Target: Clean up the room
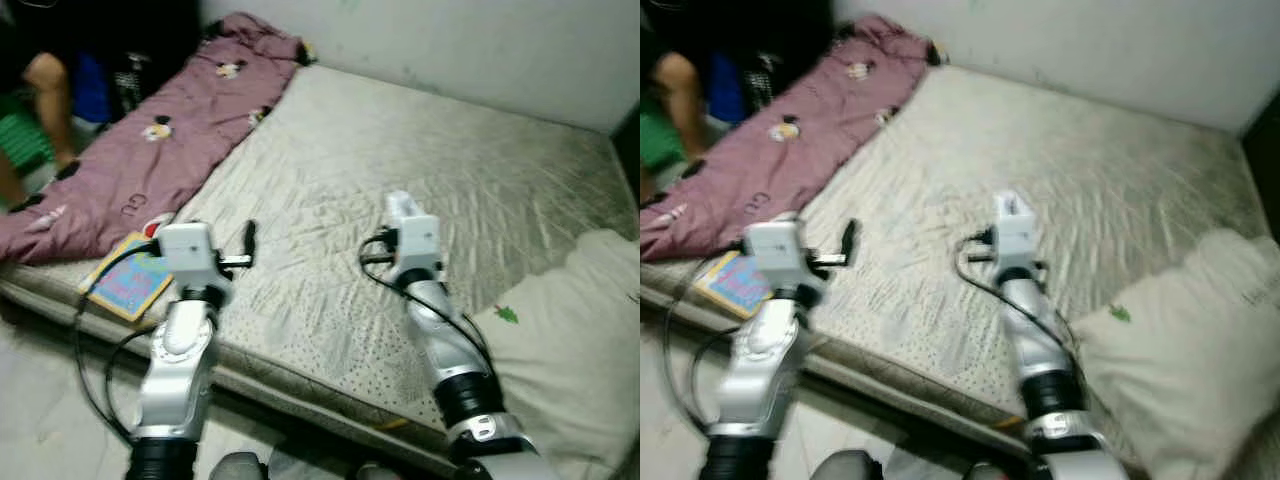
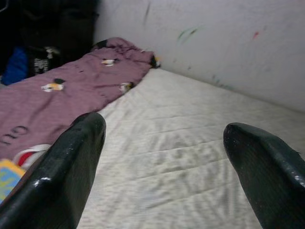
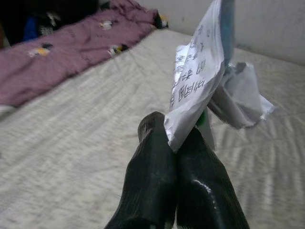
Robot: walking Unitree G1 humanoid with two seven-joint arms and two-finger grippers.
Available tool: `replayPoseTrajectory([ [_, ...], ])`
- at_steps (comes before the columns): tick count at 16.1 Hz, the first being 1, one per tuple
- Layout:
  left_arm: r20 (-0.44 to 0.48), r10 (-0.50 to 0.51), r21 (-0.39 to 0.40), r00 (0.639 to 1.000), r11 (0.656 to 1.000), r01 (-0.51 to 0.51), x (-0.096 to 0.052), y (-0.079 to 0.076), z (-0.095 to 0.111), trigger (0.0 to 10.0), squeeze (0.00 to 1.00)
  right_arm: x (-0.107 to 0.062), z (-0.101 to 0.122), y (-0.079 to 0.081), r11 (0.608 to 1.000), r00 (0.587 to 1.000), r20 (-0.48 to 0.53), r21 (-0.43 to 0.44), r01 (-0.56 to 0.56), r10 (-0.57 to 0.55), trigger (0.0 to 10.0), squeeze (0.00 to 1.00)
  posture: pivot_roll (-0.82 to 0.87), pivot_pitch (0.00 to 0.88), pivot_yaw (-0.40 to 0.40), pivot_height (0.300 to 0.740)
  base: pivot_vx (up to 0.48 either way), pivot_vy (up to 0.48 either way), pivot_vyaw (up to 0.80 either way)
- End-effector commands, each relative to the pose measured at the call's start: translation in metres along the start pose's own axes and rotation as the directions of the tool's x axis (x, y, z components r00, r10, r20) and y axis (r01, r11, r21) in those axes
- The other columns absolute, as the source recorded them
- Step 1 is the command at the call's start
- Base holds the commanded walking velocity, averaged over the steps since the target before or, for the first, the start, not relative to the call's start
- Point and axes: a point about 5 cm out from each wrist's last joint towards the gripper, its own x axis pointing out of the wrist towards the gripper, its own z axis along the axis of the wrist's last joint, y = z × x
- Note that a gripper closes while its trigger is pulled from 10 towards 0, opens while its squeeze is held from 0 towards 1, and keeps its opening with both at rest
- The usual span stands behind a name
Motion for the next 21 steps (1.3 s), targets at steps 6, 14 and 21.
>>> replayPoseTrajectory([
  [6,0.003,-0.031,-0.019,1.0,0.999,0.031,0.0029,-0.0105,0.0005,10.0,0.0,0.0005,-0.0015,-0.0106,1.0,1.0,-0.012,-0.012,0.022,-0.022,10.0,0.0,0.04,0.04,-0.036,0.74,0.0,0.476,0.0],
  [14,0.028,-0.035,-0.015,0.999,0.999,0.036,0.0033,-0.0122,0.0035,10.0,0.0,0.0018,-0.0051,-0.0093,1.0,0.999,-0.037,-0.018,0.011,-0.012,10.0,0.0,0.05,0.034,-0.037,0.74,0.0,0.35,-0.3],
  [21,0.048,-0.077,-0.042,0.996,0.996,0.079,0.0025,-0.0154,0.0051,10.0,0.0,0.0027,-0.0068,-0.0085,1.0,0.999,-0.049,-0.026,0.0,-0.001,10.0,0.0,0.05,0.027,-0.043,0.74,0.077,0.0,-0.21],
])
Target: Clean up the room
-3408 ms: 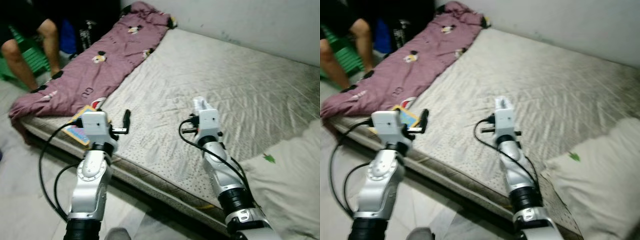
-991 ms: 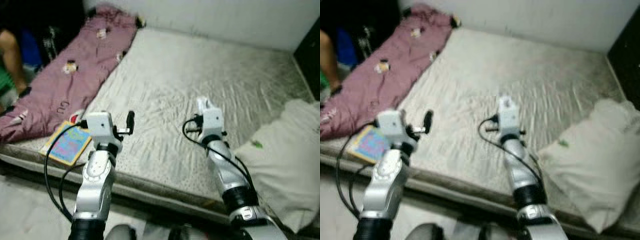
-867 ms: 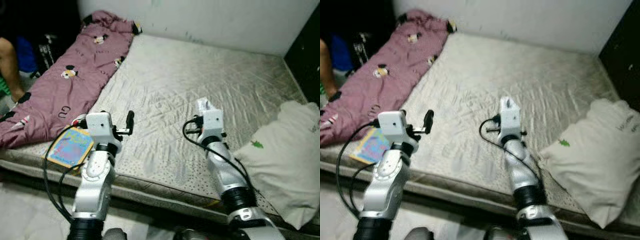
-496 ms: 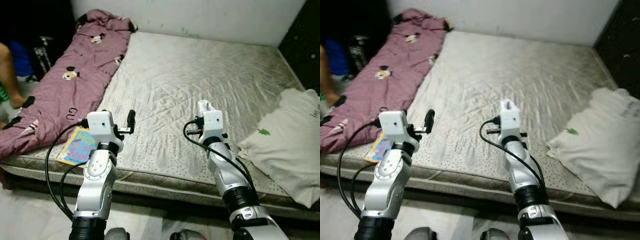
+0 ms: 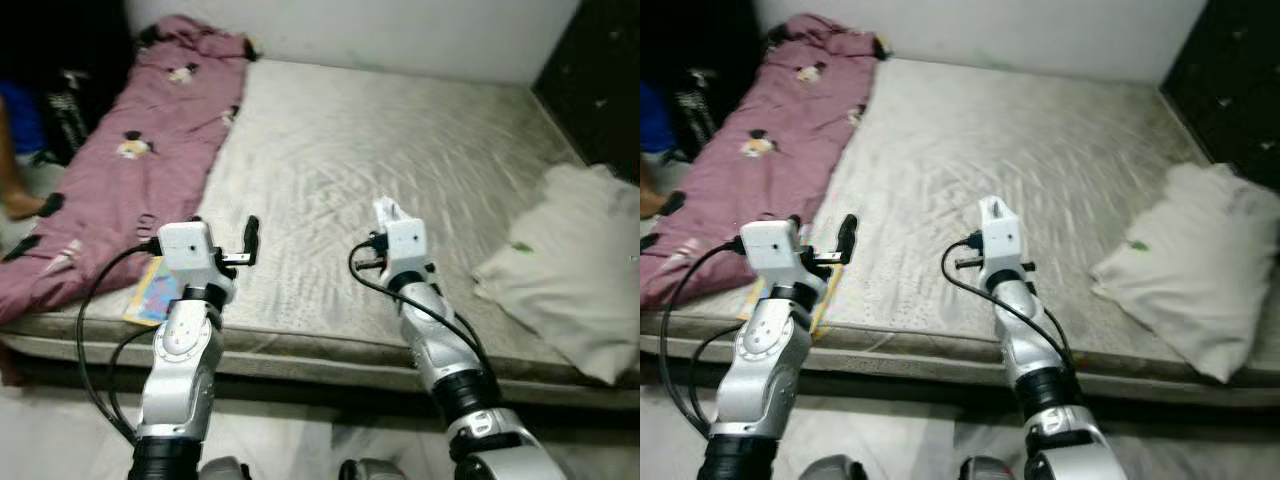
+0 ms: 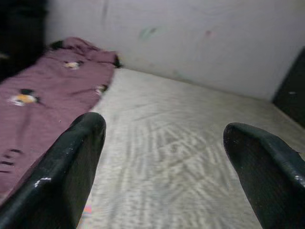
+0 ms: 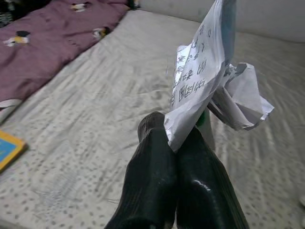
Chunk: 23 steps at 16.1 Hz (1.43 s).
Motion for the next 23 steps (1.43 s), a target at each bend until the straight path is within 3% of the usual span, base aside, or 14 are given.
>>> replayPoseTrajectory([
  [1,0.013,-0.023,0.001,1.0,1.0,0.023,0.0017,-0.0035,0.0027,10.0,0.0,0.0012,0.0022,-0.0023,1.0,1.0,0.003,0.002,0.01,-0.01,10.0,0.0,0.05,0.027,-0.043,0.74,0.281,0.0,0.0],
  [10,0.0,-0.029,0.001,1.0,1.0,0.029,0.0019,-0.0037,0.0016,10.0,0.0,0.0023,0.0029,-0.0019,1.0,1.0,0.0,0.004,0.014,-0.014,10.0,0.0,0.04,0.041,-0.038,0.74,0.287,0.0,0.0],
  [17,-0.014,-0.017,0.022,1.0,1.0,0.017,0.0049,-0.0027,0.0005,10.0,0.0,0.0039,0.0022,-0.0017,1.0,1.0,-0.013,0.007,0.024,-0.024,10.0,0.0,0.03,0.053,-0.032,0.74,0.0,0.0,-0.11],
  [23,-0.016,-0.017,0.004,1.0,1.0,0.017,0.0057,-0.0037,0.0,10.0,0.0,0.0047,0.0026,-0.002,1.0,1.0,-0.013,0.001,0.023,-0.023,10.0,0.0,0.03,0.048,-0.036,0.74,0.0,0.462,-0.65],
])
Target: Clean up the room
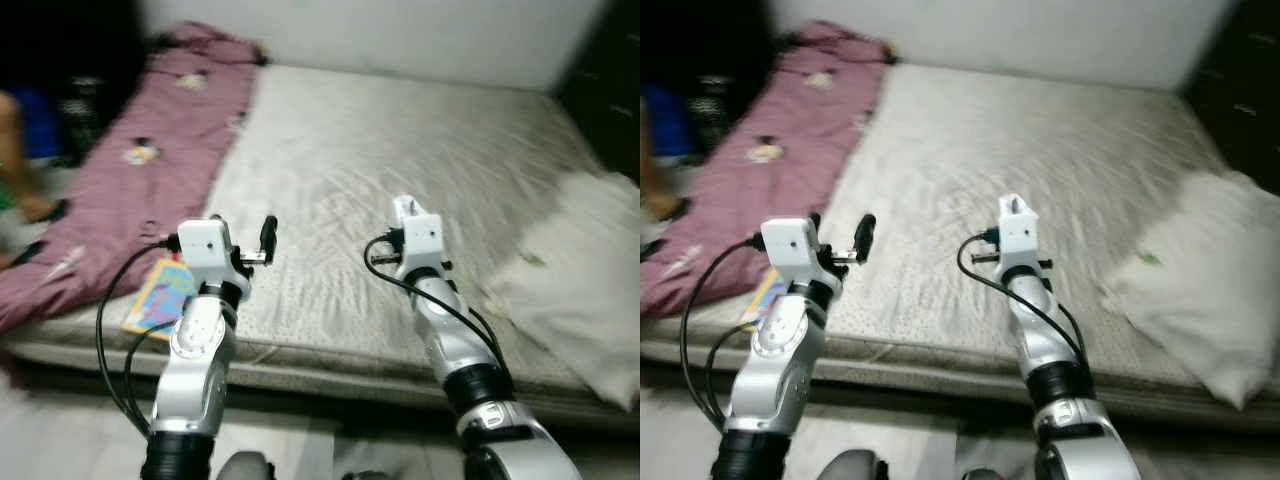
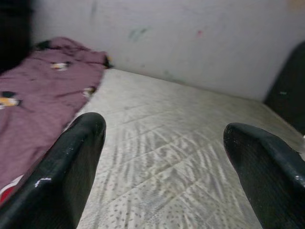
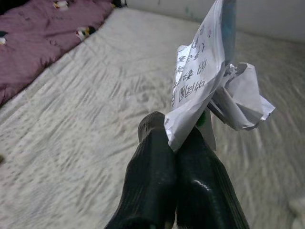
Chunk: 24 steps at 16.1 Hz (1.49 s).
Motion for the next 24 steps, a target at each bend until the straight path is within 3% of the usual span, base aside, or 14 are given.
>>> replayPoseTrajectory([
  [1,-0.004,0.014,0.002,1.0,1.0,-0.014,0.0004,0.0025,0.0001,10.0,0.0,0.0021,0.004,0.0044,1.0,1.0,0.006,-0.006,-0.016,0.016,10.0,0.0,0.03,0.048,-0.036,0.74,0.0,0.461,0.0],
  [4,0.005,0.018,0.004,1.0,1.0,-0.018,0.0,0.0021,0.0005,10.0,0.0,0.002,0.0036,0.0041,1.0,1.0,0.006,-0.008,-0.018,0.018,10.0,0.0,0.03,0.039,-0.037,0.74,0.0,0.464,0.0],
  [11,0.032,0.006,-0.004,0.999,1.0,-0.006,-0.0017,0.0032,0.0038,10.0,0.0,0.0025,0.0022,0.0046,1.0,1.0,0.0,-0.011,-0.026,0.026,10.0,0.0,0.04,0.031,-0.042,0.74,0.0,0.0,0.0],
  [24,0.032,0.004,-0.002,0.999,1.0,-0.004,-0.0013,0.0043,0.0032,10.0,0.0,0.004,0.0027,0.0052,1.0,1.0,-0.002,-0.011,-0.024,0.024,10.0,0.0,0.04,0.029,-0.04,0.74,0.331,0.0,0.0],
])
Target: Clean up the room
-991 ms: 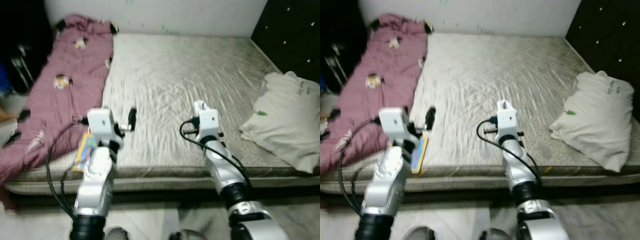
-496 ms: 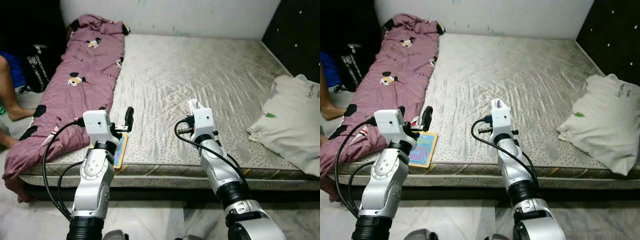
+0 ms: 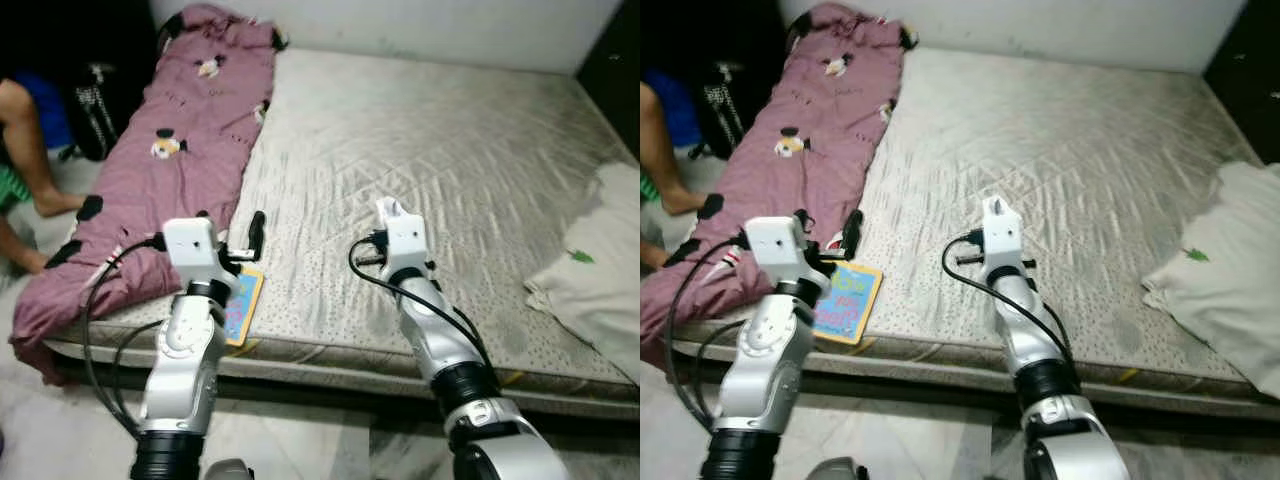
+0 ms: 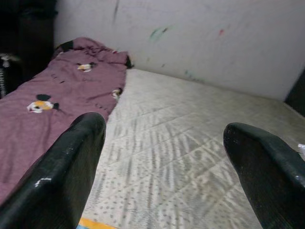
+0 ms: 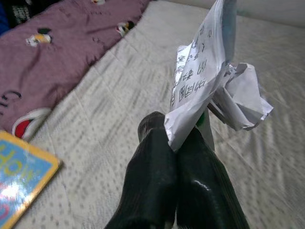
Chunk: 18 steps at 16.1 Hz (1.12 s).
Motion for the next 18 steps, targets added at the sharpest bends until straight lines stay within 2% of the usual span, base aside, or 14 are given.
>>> replayPoseTrajectory([
  [1,-0.001,-0.026,-0.009,1.0,1.0,0.026,0.0015,-0.0084,-0.0004,10.0,0.0,-0.0019,-0.0048,-0.0112,1.0,1.0,-0.016,-0.005,0.027,-0.027,10.0,0.0,0.04,0.029,-0.04,0.74,0.326,0.0,0.0],
  [4,0.001,-0.016,0.001,1.0,1.0,0.016,0.0024,-0.0071,-0.0004,10.0,0.0,-0.0015,-0.0042,-0.0112,1.0,0.999,-0.015,-0.001,0.031,-0.031,10.0,0.0,0.04,0.038,-0.038,0.74,0.31,0.0,0.0],
  [6,-0.016,0.031,0.029,0.999,0.999,-0.031,0.0063,-0.0062,-0.0015,10.0,0.0,-0.0013,-0.0041,-0.0117,0.999,0.999,-0.015,0.002,0.034,-0.033,10.0,0.0,0.04,0.048,-0.037,0.74,0.0,0.0,0.0],
  [10,-0.02,0.036,0.018,0.999,0.999,-0.036,0.0058,-0.0055,-0.0034,10.0,0.0,-0.0011,-0.0042,-0.0122,0.999,0.999,-0.014,0.003,0.035,-0.034,10.0,0.0,0.04,0.048,-0.037,0.74,0.0,0.0,0.0],
  [18,-0.028,0.044,0.014,0.999,0.999,-0.043,0.0082,-0.0045,-0.0042,10.0,0.0,-0.0005,-0.001,-0.0112,1.0,1.0,0.005,-0.001,0.026,-0.026,10.0,0.0,0.03,0.038,-0.037,0.74,0.0,0.476,0.0],
])
